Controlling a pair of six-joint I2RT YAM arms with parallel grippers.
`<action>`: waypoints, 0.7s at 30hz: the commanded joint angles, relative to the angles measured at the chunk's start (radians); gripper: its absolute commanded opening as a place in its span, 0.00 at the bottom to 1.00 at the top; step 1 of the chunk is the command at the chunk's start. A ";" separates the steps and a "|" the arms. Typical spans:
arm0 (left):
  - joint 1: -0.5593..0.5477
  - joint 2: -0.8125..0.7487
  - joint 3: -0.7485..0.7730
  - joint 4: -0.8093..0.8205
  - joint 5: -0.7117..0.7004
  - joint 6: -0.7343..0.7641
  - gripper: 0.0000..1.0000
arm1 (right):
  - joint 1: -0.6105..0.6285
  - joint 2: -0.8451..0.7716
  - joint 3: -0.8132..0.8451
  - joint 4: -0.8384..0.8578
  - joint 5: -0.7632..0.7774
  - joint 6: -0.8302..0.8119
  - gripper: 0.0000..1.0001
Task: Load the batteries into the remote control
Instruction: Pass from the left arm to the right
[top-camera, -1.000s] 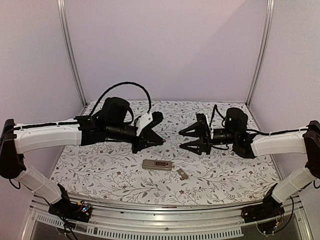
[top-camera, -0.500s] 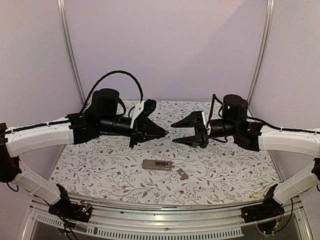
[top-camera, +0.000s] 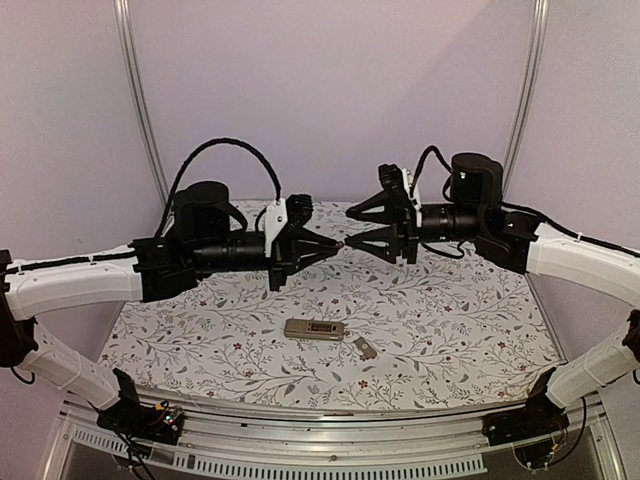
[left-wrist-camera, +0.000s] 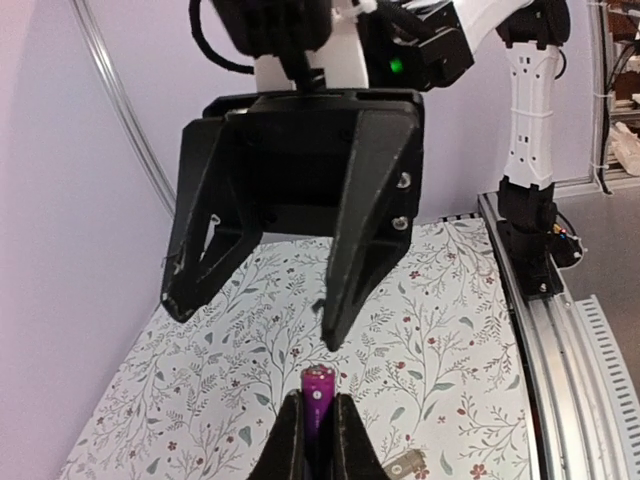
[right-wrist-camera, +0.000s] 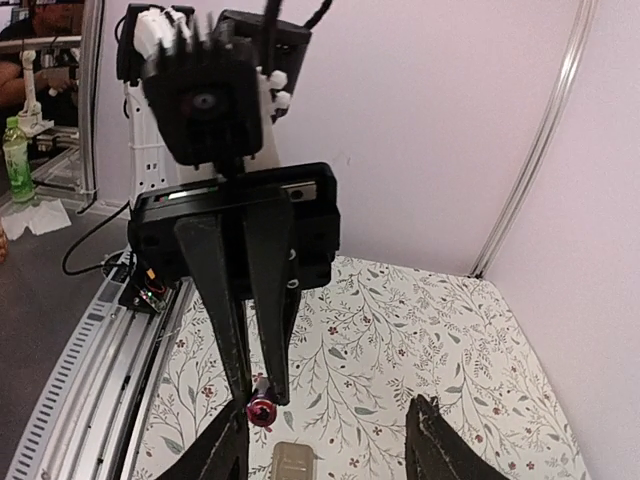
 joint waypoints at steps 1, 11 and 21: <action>-0.066 -0.002 -0.031 0.149 -0.225 0.133 0.00 | -0.008 0.012 0.048 -0.029 0.107 0.354 0.52; -0.113 0.031 -0.041 0.215 -0.401 0.220 0.00 | -0.014 0.017 0.054 -0.011 0.077 0.729 0.54; -0.125 0.057 -0.024 0.204 -0.471 0.234 0.00 | 0.018 0.061 0.075 -0.036 0.098 0.740 0.41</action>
